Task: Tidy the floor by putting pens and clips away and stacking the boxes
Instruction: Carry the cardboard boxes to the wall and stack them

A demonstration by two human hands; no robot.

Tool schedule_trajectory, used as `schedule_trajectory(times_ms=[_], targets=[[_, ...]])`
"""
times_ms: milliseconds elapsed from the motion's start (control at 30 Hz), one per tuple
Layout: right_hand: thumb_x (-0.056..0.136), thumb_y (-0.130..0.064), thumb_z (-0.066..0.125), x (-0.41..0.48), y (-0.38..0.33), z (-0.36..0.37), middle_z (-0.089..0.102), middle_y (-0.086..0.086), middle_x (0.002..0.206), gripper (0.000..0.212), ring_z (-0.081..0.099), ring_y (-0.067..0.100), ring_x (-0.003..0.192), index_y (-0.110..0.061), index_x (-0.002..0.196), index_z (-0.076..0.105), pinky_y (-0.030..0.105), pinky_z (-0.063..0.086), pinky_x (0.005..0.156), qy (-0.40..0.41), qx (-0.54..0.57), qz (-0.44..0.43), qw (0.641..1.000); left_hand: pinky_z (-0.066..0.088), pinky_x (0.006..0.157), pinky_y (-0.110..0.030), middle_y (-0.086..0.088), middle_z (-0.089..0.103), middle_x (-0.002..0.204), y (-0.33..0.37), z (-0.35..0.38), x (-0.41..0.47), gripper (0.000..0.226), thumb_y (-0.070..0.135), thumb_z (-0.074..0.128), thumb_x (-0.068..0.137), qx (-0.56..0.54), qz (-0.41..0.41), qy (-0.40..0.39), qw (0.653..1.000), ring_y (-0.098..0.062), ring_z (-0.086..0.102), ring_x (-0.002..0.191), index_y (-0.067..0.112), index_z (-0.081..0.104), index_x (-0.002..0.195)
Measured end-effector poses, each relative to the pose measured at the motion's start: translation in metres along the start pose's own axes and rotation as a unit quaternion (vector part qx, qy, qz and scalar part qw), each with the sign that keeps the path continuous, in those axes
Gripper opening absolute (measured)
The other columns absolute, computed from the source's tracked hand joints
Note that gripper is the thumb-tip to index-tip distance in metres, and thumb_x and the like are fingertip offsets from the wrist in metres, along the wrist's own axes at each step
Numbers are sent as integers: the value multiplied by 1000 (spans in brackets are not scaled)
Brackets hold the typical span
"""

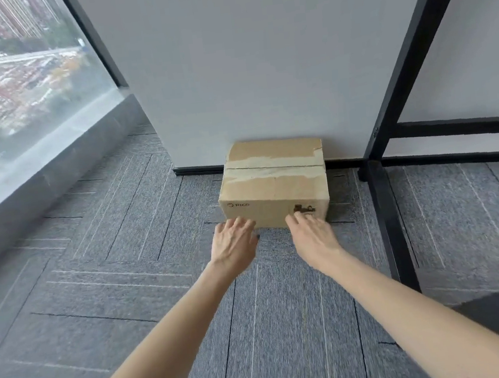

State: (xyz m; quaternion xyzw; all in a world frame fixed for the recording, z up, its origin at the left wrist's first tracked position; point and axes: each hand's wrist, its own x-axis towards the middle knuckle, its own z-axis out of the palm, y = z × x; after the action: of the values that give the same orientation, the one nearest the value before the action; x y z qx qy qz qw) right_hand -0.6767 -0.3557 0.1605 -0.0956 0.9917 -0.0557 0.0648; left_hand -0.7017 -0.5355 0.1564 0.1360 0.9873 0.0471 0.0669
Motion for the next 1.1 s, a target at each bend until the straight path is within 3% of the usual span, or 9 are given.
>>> schedule_trajectory(times_ms=[200, 433, 667, 867, 1100], targets=[[93, -3, 49, -82, -31, -77, 53, 13, 125, 44, 58, 24, 103, -5, 135, 39, 36, 50, 87, -40, -8, -14, 999, 35, 107, -42, -4, 52, 135, 32, -75, -105, 44, 42, 39, 98, -22, -35, -45, 998, -23, 48, 123, 20, 44, 137], [98, -16, 44, -192, -73, -236, 55, 12, 124, 32, 59, 25, 103, -5, 129, 44, 38, 51, 85, -57, 35, -37, 997, 36, 105, -43, -5, 56, 131, 80, -228, -224, 42, 39, 38, 98, -63, -89, -67, 992, -23, 51, 121, 18, 48, 133], [100, -14, 39, -308, -68, -348, 58, 9, 115, 23, 60, 26, 102, -8, 120, 48, 35, 44, 74, -97, 70, 26, 992, 36, 101, -41, -5, 57, 131, 157, -339, -304, 39, 36, 39, 99, -104, -104, -96, 984, -24, 53, 119, 18, 50, 131], [100, -15, 37, -379, -37, -346, 55, 9, 124, 27, 57, 27, 111, -8, 125, 47, 35, 43, 82, -143, 87, 103, 980, 37, 99, -41, -5, 56, 131, 202, -335, -335, 38, 36, 39, 99, -101, -81, -146, 981, -25, 55, 115, 19, 50, 131], [100, -25, 39, -440, 10, -257, 53, 9, 126, 32, 58, 26, 110, -8, 128, 43, 37, 46, 83, -153, 108, 205, 961, 41, 98, -45, -6, 51, 132, 223, -233, -349, 43, 43, 41, 97, -126, -75, -189, 971, -25, 54, 116, 19, 44, 133]])
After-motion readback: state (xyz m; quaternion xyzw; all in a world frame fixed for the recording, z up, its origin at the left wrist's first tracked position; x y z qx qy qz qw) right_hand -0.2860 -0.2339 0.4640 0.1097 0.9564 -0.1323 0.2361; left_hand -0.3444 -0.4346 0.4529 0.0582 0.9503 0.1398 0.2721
